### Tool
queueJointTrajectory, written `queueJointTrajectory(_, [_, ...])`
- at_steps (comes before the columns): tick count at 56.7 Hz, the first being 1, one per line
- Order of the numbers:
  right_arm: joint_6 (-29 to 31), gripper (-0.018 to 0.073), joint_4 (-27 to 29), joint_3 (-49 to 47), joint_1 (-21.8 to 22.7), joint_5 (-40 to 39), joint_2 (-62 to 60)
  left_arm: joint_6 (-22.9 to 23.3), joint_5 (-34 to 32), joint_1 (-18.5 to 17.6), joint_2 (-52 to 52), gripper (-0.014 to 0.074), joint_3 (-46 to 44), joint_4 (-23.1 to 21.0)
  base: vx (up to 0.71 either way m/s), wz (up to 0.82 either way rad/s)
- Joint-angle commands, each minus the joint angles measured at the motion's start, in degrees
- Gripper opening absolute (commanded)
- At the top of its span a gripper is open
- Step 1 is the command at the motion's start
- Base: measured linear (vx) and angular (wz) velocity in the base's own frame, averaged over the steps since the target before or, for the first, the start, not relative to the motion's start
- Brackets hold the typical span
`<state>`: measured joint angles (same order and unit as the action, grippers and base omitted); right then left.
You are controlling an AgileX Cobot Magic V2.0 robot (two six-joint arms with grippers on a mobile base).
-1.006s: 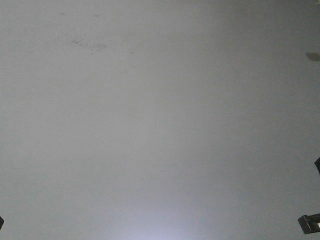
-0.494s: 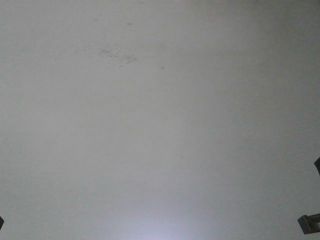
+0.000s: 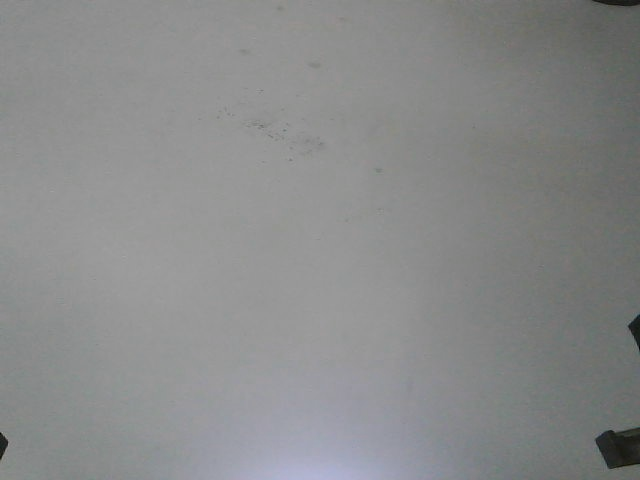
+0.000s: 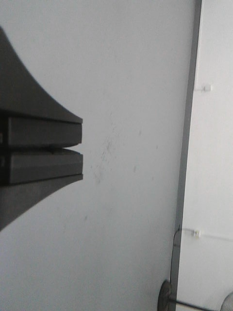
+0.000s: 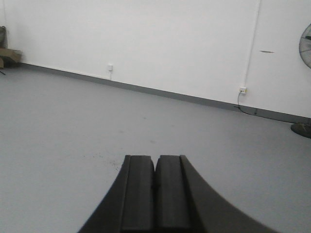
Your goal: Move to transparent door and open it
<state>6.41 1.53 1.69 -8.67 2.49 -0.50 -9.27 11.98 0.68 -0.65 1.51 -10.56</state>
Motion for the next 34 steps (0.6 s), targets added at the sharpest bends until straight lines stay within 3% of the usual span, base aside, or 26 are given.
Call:
queueJointTrajectory(1, [0.3,-0.0004,0.04,0.15,0.28,-4.5,-0.88,0.54,-4.43,-0.07,-0.75,0.0003,-1.43,-0.67,0.51,0.33])
queueJointTrajectory(34, [0.3,-0.0004,0.04,0.15,0.28,-4.5,-0.88,0.54,-4.43,-0.07,-0.75,0.0003,-1.43,-0.67,0.53,0.53])
